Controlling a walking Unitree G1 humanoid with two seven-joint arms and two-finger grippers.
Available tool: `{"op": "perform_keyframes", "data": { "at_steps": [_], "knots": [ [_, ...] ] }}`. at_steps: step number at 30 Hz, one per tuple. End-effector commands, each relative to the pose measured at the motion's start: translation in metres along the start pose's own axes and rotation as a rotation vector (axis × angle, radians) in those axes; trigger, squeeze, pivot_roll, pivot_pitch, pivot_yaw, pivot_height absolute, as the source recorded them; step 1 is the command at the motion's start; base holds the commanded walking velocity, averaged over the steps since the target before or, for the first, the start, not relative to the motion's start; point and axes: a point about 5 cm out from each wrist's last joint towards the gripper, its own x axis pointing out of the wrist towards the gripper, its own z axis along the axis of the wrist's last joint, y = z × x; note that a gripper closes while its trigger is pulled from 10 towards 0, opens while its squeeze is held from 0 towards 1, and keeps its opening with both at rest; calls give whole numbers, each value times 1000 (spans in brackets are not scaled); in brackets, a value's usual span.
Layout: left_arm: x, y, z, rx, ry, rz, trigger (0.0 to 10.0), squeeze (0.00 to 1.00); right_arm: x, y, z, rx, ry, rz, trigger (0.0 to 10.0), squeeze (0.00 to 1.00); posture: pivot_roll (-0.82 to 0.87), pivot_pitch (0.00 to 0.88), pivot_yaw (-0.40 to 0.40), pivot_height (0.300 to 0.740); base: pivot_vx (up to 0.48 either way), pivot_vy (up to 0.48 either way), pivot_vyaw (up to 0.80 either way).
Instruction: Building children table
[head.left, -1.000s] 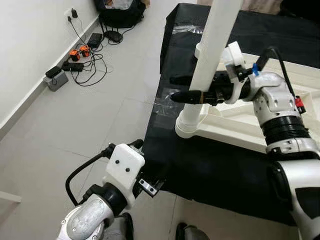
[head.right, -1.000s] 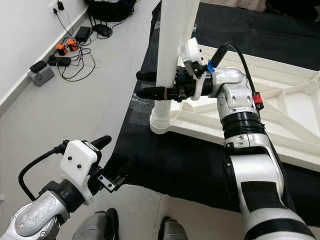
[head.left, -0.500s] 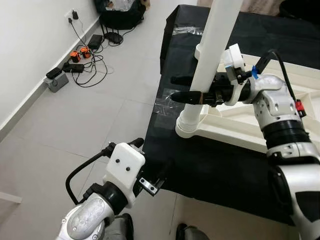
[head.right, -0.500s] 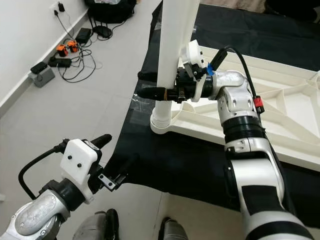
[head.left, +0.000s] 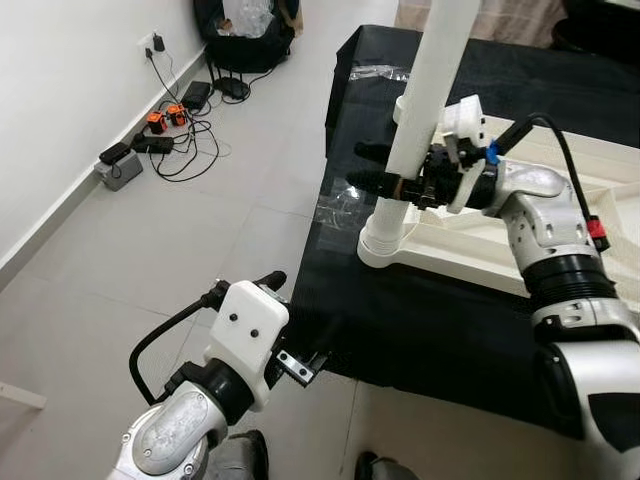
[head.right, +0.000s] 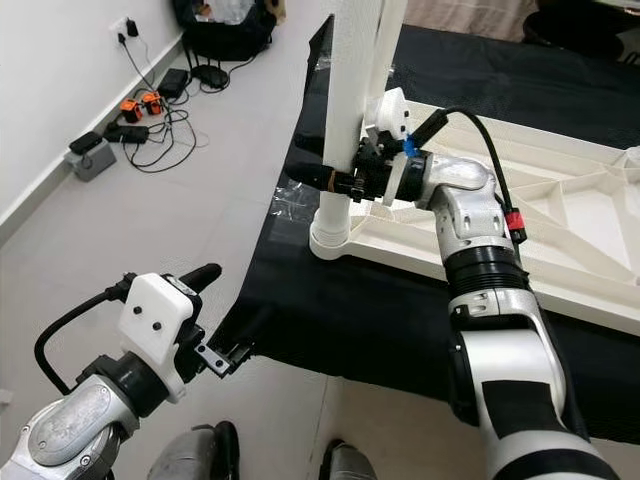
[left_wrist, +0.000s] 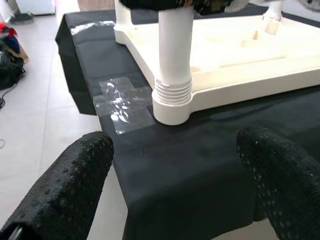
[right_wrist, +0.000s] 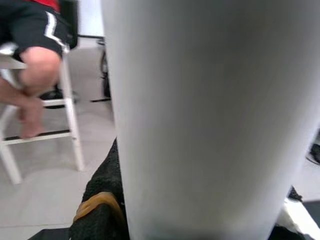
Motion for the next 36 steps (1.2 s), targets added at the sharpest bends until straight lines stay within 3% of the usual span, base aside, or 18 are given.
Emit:
{"op": "perform_keyframes", "data": {
  "at_steps": [1,4,6,8,10,12,15,23,25,34,36],
  "knots": [
    [-1,0,-1,1,4,-4,10000,0,-2,5,-31,84,135,-50,10000,0,123,266,-28,740,0,0,0],
    [-1,0,-1,2,2,2,10000,0,1,-3,-35,120,177,-169,10000,0,125,266,-30,740,0,0,0],
    [-1,0,-1,2,2,2,10000,0,1,-3,-35,120,177,-169,10000,0,125,266,-30,740,0,0,0],
    [-1,1,-1,2,2,6,10000,0,2,-15,-39,162,232,-327,10000,0,125,266,-30,740,0,0,0],
    [-1,1,-1,2,2,6,10000,0,2,-15,-39,162,232,-327,10000,0,125,266,-30,740,0,0,0],
    [-1,0,-1,2,1,9,10000,0,1,-26,-41,223,259,-502,10000,0,117,270,-37,740,0,0,0],
    [-1,0,0,0,0,10,10000,0,2,-32,-36,247,219,-609,10000,0,120,272,-38,740,0,0,0],
    [-1,0,0,0,1,10,10000,0,-2,-39,-36,273,193,-792,10000,0,120,273,-35,740,0,0,0],
    [-1,0,-1,1,2,9,10000,0,-6,-43,-39,300,185,-947,10000,0,120,272,-35,740,0,0,0],
    [-1,-1,-1,-1,1,6,10000,0,-5,-45,-39,361,151,-1123,10000,0,122,264,-36,740,0,0,0],
    [-1,-2,-1,-2,1,4,10000,0,-6,-44,-41,352,161,-1215,10000,0,123,259,-37,740,0,0,0]
  ]
}}
